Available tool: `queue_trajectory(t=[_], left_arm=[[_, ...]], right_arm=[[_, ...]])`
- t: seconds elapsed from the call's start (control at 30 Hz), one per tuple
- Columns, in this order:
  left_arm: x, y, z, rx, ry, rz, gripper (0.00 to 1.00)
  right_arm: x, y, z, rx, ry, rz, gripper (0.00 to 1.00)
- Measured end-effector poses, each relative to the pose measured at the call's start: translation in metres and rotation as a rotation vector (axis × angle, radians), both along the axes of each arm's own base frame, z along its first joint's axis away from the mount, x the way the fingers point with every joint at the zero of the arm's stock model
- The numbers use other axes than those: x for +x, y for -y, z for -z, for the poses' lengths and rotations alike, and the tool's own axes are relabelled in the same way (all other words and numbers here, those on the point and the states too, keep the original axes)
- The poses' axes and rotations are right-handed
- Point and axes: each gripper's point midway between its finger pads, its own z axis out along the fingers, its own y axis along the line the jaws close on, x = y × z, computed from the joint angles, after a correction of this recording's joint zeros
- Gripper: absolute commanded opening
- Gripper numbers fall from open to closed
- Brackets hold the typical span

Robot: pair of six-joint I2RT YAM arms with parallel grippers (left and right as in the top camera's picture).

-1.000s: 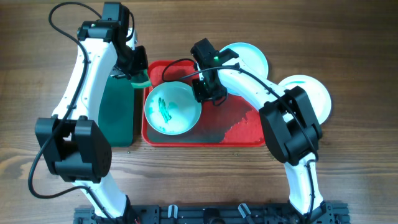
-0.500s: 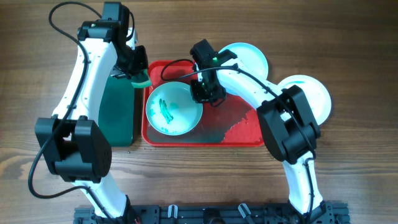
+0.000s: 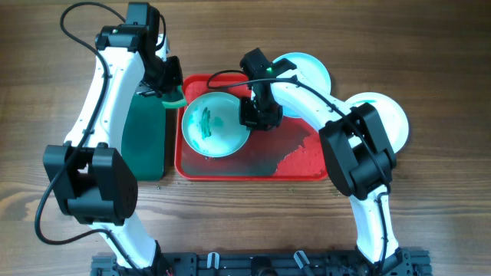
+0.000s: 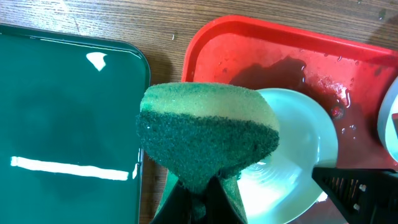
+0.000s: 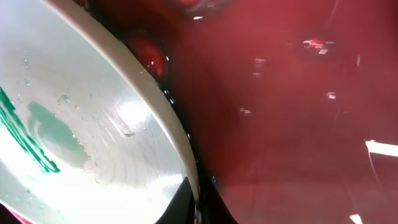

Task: Clean dirty plates on tray and stack at the side
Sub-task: 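Tilt the gripped plate up with the right gripper, bring sponge over it, then scrub the held plate with the sponge in the left gripper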

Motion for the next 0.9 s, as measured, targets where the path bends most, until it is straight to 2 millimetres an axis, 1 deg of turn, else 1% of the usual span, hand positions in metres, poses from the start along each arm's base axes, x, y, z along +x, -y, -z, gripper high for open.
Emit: queue_trajectory(t=[0.17, 0.27, 0.33, 0.43, 0.53, 0.6, 0.77, 0.9], left_arm=[[0.004, 0.0, 0.004, -0.001, 0.007, 0.0, 0.04], [0.007, 0.003, 0.018, 0.0, 0.003, 0.004, 0.04], [0.008, 0.006, 0.037, 0.001, -0.011, 0.013, 0.04], [0.001, 0.014, 0.064, 0.002, -0.047, 0.035, 0.04], [-0.006, 0.03, 0.091, -0.024, -0.071, 0.107, 0.04], [-0.009, 0.041, 0.103, -0.043, -0.072, 0.157, 0.04], [-0.011, 0.056, 0.112, -0.055, -0.047, 0.231, 0.04], [-0.016, 0.061, 0.117, -0.057, -0.056, 0.253, 0.04]], right_arm=[[-0.001, 0.001, 0.0, 0.011, -0.006, -0.024, 0.04], [-0.002, 0.001, 0.0, 0.023, -0.006, -0.044, 0.04], [-0.002, 0.0, 0.0, 0.031, -0.005, -0.056, 0.04], [-0.001, -0.002, 0.0, 0.048, 0.002, -0.075, 0.04], [0.0, -0.004, 0.0, 0.058, 0.008, -0.088, 0.04], [0.0, -0.004, 0.0, 0.059, 0.009, -0.091, 0.04], [0.0, -0.004, 0.0, 0.061, 0.009, -0.098, 0.04], [0.001, -0.001, -0.001, 0.073, 0.009, -0.105, 0.04]])
